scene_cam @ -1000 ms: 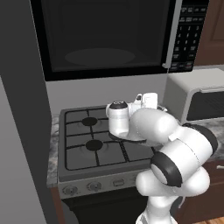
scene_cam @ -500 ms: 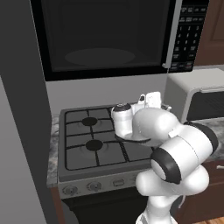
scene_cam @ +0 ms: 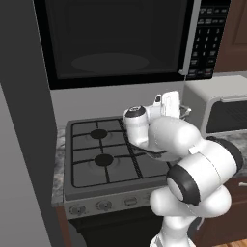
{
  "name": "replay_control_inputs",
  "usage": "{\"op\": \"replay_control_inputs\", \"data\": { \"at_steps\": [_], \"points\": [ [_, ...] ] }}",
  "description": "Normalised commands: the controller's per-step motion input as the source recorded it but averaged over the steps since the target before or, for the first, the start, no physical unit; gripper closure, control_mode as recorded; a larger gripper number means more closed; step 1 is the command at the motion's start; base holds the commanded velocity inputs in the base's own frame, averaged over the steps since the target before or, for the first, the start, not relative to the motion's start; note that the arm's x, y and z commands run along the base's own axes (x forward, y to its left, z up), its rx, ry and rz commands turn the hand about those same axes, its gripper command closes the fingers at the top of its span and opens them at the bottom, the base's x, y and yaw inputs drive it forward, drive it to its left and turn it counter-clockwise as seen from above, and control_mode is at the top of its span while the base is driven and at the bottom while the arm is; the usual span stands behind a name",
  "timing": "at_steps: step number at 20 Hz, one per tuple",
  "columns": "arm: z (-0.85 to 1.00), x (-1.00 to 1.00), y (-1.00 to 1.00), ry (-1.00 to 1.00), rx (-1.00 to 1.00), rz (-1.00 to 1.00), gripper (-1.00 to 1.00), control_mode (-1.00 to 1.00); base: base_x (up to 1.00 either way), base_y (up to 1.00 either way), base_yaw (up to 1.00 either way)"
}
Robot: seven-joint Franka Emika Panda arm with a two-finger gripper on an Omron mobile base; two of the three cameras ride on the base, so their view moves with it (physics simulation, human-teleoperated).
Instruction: Put the broccoli and sweet potato in the pot. Retrieve the spatula and lightly stir the vegetables in the pot.
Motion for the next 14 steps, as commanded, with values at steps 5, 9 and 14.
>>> {"op": "replay_control_inputs", "data": {
  "at_steps": [5,9,14],
  "points": [
    [0.09,0.02,0.17,-0.05,0.0,0.0,1.0,-1.0,0.0,0.0,0.0],
    [-0.37,0.33,0.51,0.01,-0.04,-0.04,1.0,-1.0,0.0,0.0,0.0],
    [-0.14,0.28,0.22,0.03,-0.14,-0.1,1.0,-1.0,0.0,0.0,0.0]
  ]
}}
